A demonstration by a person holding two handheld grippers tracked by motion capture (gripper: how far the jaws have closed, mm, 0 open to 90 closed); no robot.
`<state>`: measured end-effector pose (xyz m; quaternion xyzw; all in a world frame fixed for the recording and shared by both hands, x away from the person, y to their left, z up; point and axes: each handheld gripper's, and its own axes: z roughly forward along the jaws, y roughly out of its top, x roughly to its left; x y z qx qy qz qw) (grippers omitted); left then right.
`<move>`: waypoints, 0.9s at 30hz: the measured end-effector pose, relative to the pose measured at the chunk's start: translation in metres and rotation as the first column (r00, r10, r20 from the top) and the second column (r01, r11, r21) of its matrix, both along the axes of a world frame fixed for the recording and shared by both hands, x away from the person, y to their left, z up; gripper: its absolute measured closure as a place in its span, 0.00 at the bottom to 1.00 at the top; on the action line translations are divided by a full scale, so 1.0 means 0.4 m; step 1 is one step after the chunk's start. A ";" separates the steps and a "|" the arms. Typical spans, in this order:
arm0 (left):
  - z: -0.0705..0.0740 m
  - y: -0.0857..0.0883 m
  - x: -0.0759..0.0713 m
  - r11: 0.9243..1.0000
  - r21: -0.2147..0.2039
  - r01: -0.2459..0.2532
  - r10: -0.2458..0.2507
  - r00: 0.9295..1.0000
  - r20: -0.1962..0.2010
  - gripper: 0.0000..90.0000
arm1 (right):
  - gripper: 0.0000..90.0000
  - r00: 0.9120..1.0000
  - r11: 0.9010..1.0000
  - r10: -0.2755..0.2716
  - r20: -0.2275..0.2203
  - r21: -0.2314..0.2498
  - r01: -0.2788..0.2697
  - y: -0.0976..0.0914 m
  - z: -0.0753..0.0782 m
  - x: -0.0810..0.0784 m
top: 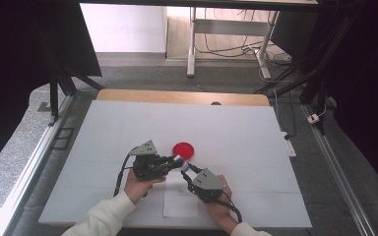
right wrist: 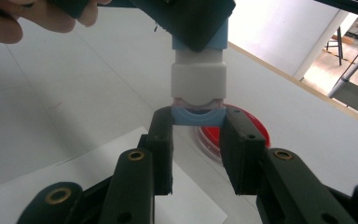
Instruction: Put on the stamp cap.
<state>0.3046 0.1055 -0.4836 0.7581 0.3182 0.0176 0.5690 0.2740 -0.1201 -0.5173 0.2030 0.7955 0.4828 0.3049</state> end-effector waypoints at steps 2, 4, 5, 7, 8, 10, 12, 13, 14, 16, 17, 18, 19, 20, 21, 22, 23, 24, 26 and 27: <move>0.001 0.002 0.001 1.000 -0.006 0.002 -0.002 1.000 -0.003 0.84 | 0.74 1.000 1.000 -0.001 0.006 0.004 0.001 0.000 -0.001 -0.001; 0.002 0.003 0.001 1.000 -0.014 0.002 -0.002 1.000 -0.009 0.84 | 0.74 1.000 1.000 0.000 0.009 0.008 0.000 -0.001 0.000 -0.002; 0.003 0.003 0.001 1.000 -0.017 0.002 -0.002 1.000 -0.011 0.84 | 0.74 1.000 1.000 0.001 0.012 0.010 -0.001 -0.001 0.000 -0.002; 0.003 0.004 0.001 0.999 -0.032 0.008 -0.009 1.000 -0.020 0.84 | 0.74 1.000 1.000 0.001 0.016 0.013 -0.001 -0.002 0.000 -0.003; 0.003 0.003 0.001 0.999 -0.034 0.008 -0.009 1.000 -0.021 0.84 | 0.74 1.000 1.000 0.001 0.021 0.017 -0.001 -0.002 0.000 -0.003; 0.006 0.000 -0.002 1.000 -0.026 0.001 -0.001 1.000 -0.010 0.84 | 0.74 1.000 1.000 -0.001 0.022 0.024 0.001 -0.002 0.001 -0.005; 0.010 -0.002 -0.007 1.000 -0.021 -0.004 0.004 1.000 0.000 0.84 | 0.74 1.000 1.000 -0.004 0.027 0.025 0.003 -0.003 0.002 -0.006; 0.010 -0.003 -0.007 1.000 -0.022 -0.005 0.005 1.000 0.003 0.84 | 0.74 1.000 1.000 -0.007 0.030 0.027 0.006 -0.003 0.003 -0.007; 0.011 -0.003 -0.008 1.000 -0.020 -0.005 0.005 1.000 0.001 0.84 | 0.74 0.999 0.999 -0.009 0.032 0.032 0.008 -0.003 0.004 -0.008; 0.010 -0.003 -0.008 1.000 -0.017 -0.007 0.007 1.000 -0.004 0.84 | 0.74 0.999 0.999 -0.013 0.030 0.032 0.012 -0.003 0.004 -0.009; 0.010 -0.004 -0.008 1.000 -0.014 -0.010 0.010 1.000 -0.003 0.84 | 0.74 0.999 0.999 -0.015 0.029 0.030 0.014 -0.002 0.004 -0.009; 0.010 -0.005 -0.009 1.000 -0.008 -0.011 0.011 1.000 0.000 0.84 | 0.74 1.000 1.000 -0.013 0.027 0.028 0.012 -0.003 0.003 -0.008; 0.010 -0.005 -0.009 1.000 -0.005 -0.014 0.014 1.000 0.000 0.84 | 0.74 1.000 1.000 -0.015 0.027 0.025 0.014 -0.003 0.003 -0.008; 0.010 -0.006 -0.009 1.000 -0.004 -0.014 0.014 1.000 0.000 0.84 | 0.74 0.999 1.000 -0.018 0.028 0.022 0.017 -0.003 0.003 -0.007; 0.010 -0.006 -0.009 1.000 -0.004 -0.014 0.014 1.000 -0.001 0.84 | 0.74 1.000 1.000 -0.018 0.025 0.023 0.017 -0.003 0.003 -0.006; 0.010 -0.005 -0.009 1.000 -0.004 -0.015 0.015 1.000 -0.003 0.84 | 0.74 1.000 1.000 -0.018 0.025 0.022 0.017 -0.003 0.002 -0.006; 0.010 -0.005 -0.009 1.000 -0.003 -0.016 0.016 1.000 -0.003 0.84 | 0.74 0.999 1.000 -0.019 0.028 0.020 0.019 -0.003 0.002 -0.006; 0.011 -0.006 -0.010 1.000 -0.002 -0.016 0.016 1.000 -0.002 0.84 | 0.74 0.999 1.000 -0.020 0.027 0.021 0.019 -0.003 0.002 -0.006; 0.010 -0.006 -0.010 1.000 -0.004 -0.016 0.016 1.000 -0.002 0.84 | 0.74 0.999 1.000 -0.023 0.031 0.021 0.022 -0.002 0.002 -0.007; 0.011 -0.007 -0.011 1.000 -0.005 -0.015 0.015 1.000 -0.001 0.84 | 0.74 0.999 0.999 -0.024 0.030 0.024 0.023 -0.003 0.002 -0.008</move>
